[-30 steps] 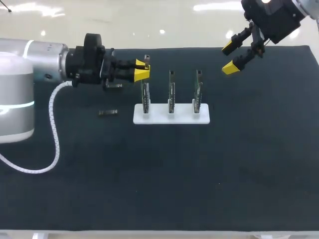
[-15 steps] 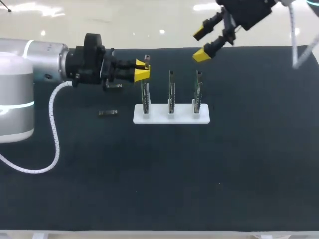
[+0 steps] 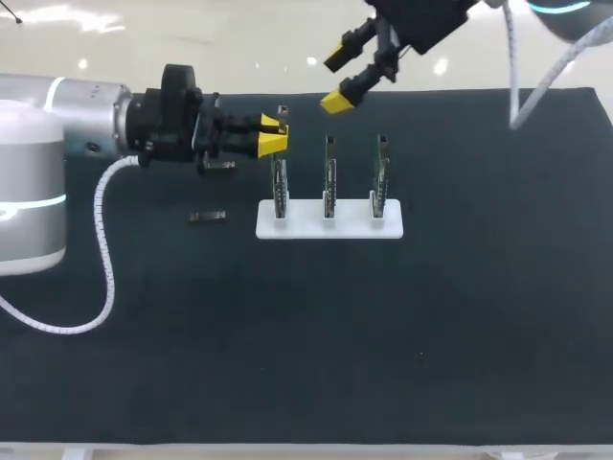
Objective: Pick up the optical module with the left hand, and insert it into the network port with the right hand.
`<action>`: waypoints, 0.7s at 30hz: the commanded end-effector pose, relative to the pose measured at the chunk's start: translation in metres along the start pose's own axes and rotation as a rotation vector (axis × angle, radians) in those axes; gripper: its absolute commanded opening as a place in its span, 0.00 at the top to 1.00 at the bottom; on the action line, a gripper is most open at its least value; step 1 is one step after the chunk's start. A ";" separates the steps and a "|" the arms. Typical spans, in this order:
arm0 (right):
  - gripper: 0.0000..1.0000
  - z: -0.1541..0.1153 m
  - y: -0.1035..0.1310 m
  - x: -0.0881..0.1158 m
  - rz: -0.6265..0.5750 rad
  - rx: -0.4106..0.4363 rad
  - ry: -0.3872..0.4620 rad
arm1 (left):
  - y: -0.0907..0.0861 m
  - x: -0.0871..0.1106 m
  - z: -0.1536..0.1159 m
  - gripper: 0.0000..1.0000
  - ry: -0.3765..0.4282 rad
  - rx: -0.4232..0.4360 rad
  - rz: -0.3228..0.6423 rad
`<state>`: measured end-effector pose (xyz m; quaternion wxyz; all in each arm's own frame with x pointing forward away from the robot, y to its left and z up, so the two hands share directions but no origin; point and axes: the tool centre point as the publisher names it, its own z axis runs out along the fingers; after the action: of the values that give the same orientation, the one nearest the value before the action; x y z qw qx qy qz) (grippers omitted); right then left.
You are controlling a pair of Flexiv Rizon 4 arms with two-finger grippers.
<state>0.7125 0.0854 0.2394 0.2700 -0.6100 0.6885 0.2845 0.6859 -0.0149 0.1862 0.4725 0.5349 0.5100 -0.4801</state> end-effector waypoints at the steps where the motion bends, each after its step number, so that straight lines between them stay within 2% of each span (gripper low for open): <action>1: 0.00 0.010 0.014 -0.005 0.006 0.043 0.008 | 0.000 0.000 0.000 1.00 -0.001 -0.003 0.002; 6: 0.00 0.021 0.022 -0.009 0.000 0.053 0.004 | 0.000 0.000 0.000 1.00 -0.001 -0.003 0.002; 16: 0.00 0.034 0.026 -0.015 -0.036 -0.008 0.007 | 0.000 0.000 0.000 1.00 -0.001 -0.003 0.002; 21: 0.00 0.040 0.028 -0.019 -0.045 -0.007 0.007 | 0.000 0.000 0.000 1.00 -0.001 -0.003 0.002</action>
<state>0.6835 0.1252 0.2285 0.2740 -0.6257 0.6755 0.2778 0.6859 -0.0150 0.1863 0.4725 0.5349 0.5100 -0.4801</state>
